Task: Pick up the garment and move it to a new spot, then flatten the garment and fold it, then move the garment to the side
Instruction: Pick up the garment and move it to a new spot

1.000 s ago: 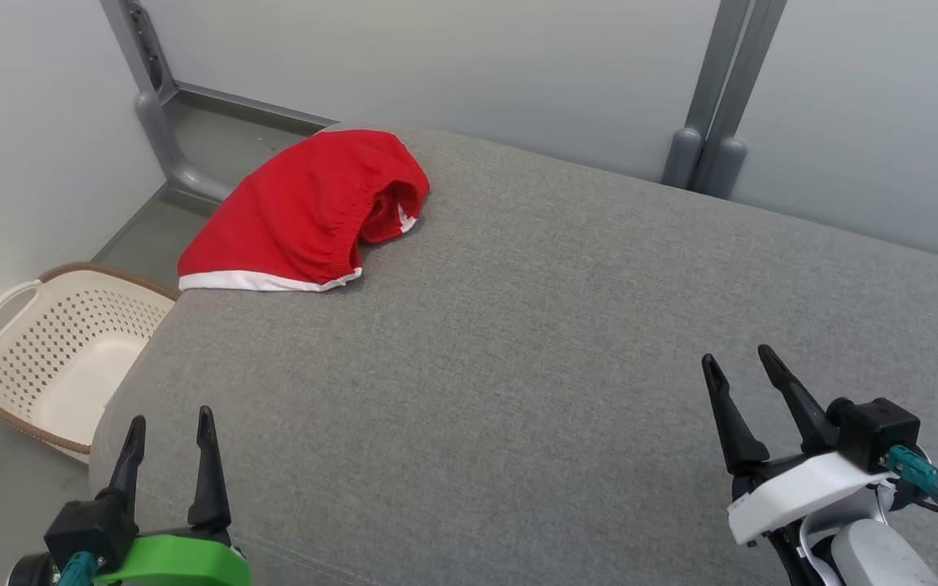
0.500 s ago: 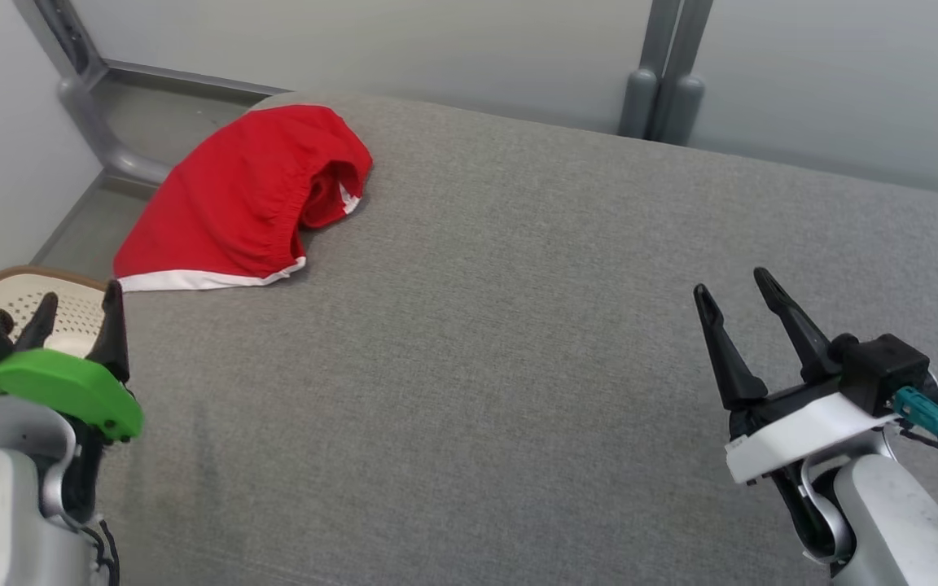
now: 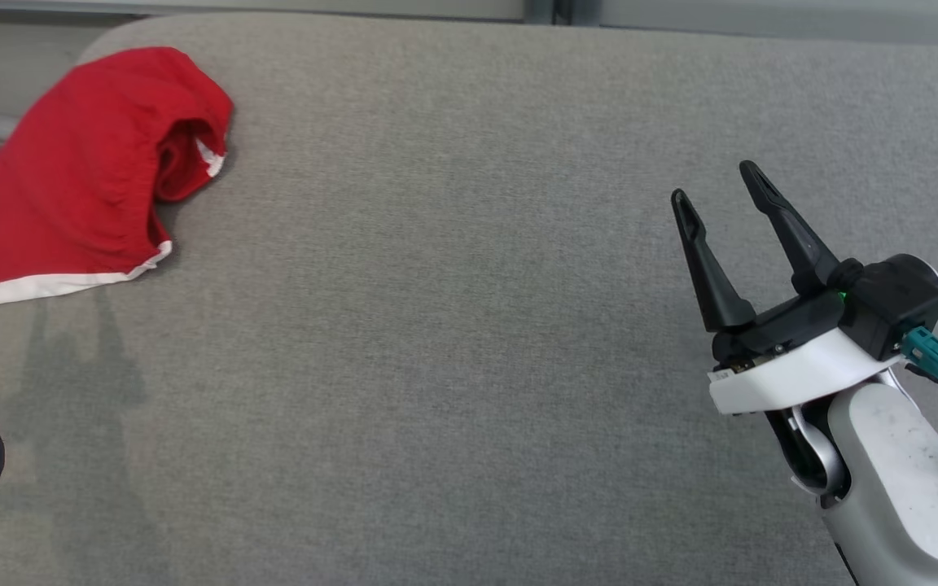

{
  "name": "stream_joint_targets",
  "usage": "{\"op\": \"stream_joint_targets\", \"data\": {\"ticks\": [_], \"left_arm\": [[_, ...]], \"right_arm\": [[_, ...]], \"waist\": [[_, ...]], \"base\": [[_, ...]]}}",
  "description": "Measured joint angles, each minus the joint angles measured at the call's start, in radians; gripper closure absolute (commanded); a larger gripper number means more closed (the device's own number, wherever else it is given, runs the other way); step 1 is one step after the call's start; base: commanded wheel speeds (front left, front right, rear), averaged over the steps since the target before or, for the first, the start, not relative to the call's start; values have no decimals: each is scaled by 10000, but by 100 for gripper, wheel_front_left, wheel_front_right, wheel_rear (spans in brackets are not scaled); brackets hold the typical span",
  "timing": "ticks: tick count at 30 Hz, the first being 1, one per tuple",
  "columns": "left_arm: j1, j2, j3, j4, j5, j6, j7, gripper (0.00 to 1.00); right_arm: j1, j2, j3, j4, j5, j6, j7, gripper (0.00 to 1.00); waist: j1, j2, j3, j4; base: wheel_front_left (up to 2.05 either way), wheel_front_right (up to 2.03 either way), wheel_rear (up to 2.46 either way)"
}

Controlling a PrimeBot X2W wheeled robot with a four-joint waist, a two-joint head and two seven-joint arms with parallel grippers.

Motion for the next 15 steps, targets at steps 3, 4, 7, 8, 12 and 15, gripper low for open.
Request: {"op": "stream_joint_targets", "data": {"ticks": [3, 4, 7, 8, 12, 15], "left_arm": [[-443, 207, -311, 564, -658, -2, 320, 0], [-527, 322, -470, 794, -811, -2, 424, 0], [-606, 621, -771, 1540, -1256, -4, 882, 0], [-605, 679, -913, 1770, -1444, -4, 1127, 0], [-593, 709, -1335, 2265, -1962, -4, 1827, 0], [-591, 940, -1546, 2489, -2380, -4, 2341, 0]], "right_arm": [[-167, 59, -46, -140, -65, 0, 0, 0], [-204, 84, -61, -174, -67, 0, 0, 0], [-261, 245, -113, -203, -67, 0, 0, 0], [-261, 291, -146, -205, -67, 0, 0, 0], [-216, 357, -253, -230, -73, 0, 0, 0], [-194, 370, -288, -253, -81, 0, 0, 0]], "waist": [[0, 0, 439, -385], [0, 0, 587, -535], [1, 0, 925, -990], [1, 0, 1024, -1155], [1, 0, 1325, -1705], [1, 0, 1529, -2050]], "base": [[0, 0, 0], [0, 0, 0], [0, 0, 0], [0, 0, 0], [0, 0, 0], [0, 0, 0]]}}
